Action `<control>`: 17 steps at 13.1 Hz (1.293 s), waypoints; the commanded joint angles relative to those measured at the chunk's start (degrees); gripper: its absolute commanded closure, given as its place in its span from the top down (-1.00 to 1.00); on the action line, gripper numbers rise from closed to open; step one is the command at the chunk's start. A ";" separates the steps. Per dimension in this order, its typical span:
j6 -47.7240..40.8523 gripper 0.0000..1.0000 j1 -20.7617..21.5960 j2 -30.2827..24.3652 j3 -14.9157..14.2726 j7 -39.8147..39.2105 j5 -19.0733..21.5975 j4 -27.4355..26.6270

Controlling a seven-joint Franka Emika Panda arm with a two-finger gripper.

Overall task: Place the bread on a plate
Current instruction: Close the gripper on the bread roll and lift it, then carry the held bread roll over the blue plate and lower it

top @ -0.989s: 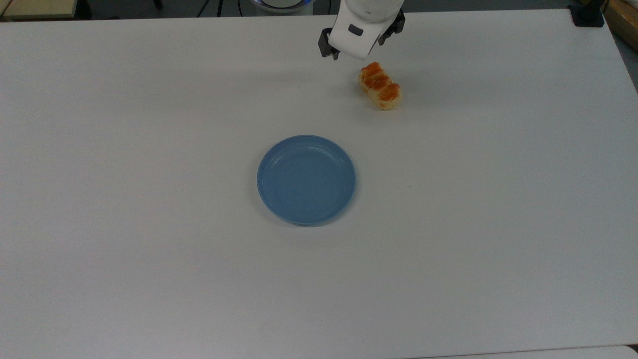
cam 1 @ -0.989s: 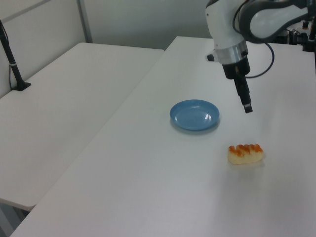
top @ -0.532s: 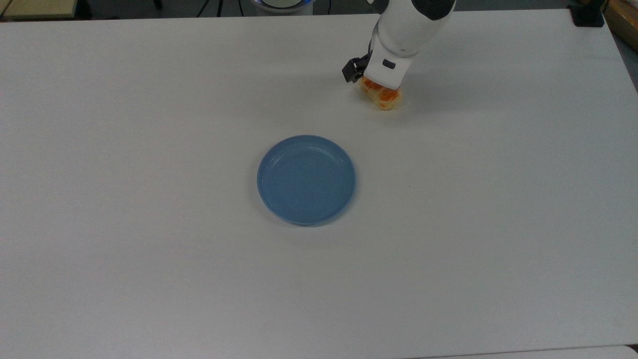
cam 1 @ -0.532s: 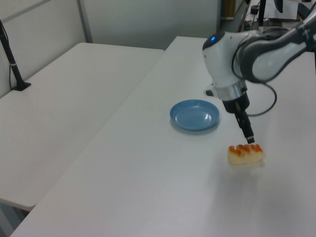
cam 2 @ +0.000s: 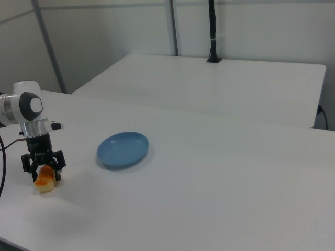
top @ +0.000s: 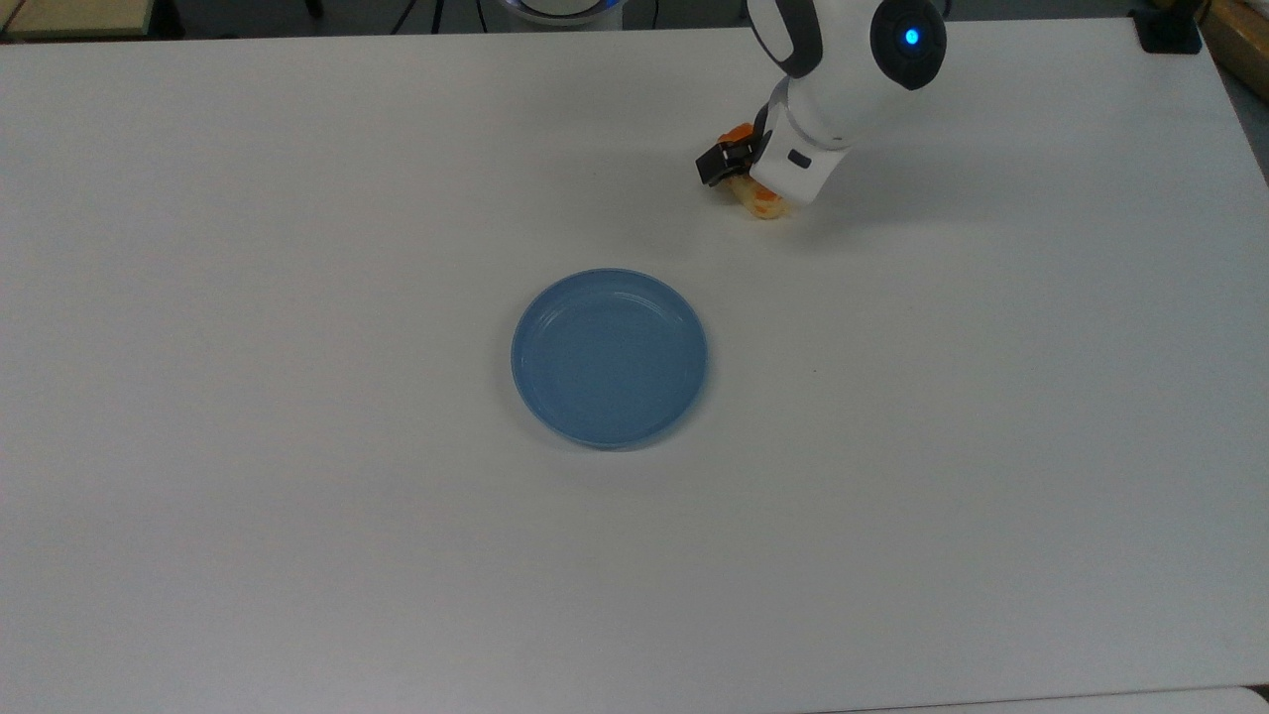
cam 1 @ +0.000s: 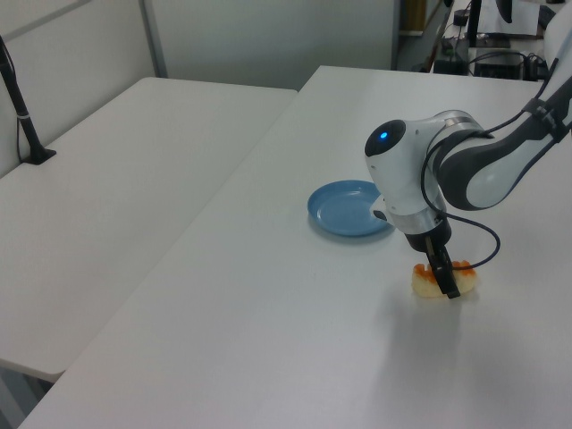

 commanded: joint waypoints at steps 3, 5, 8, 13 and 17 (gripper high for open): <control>0.74 -0.30 -0.37 -0.15 0.86 2.99 -1.64 0.30; -0.05 -0.30 -0.81 -1.03 0.86 2.99 -1.64 0.83; -2.51 -0.29 -4.58 -4.10 0.95 0.72 -1.21 3.54; -2.43 -0.20 -10.12 -2.27 0.95 -2.19 -1.03 10.58; -2.60 -0.16 -12.85 6.16 0.69 -2.11 -1.91 20.93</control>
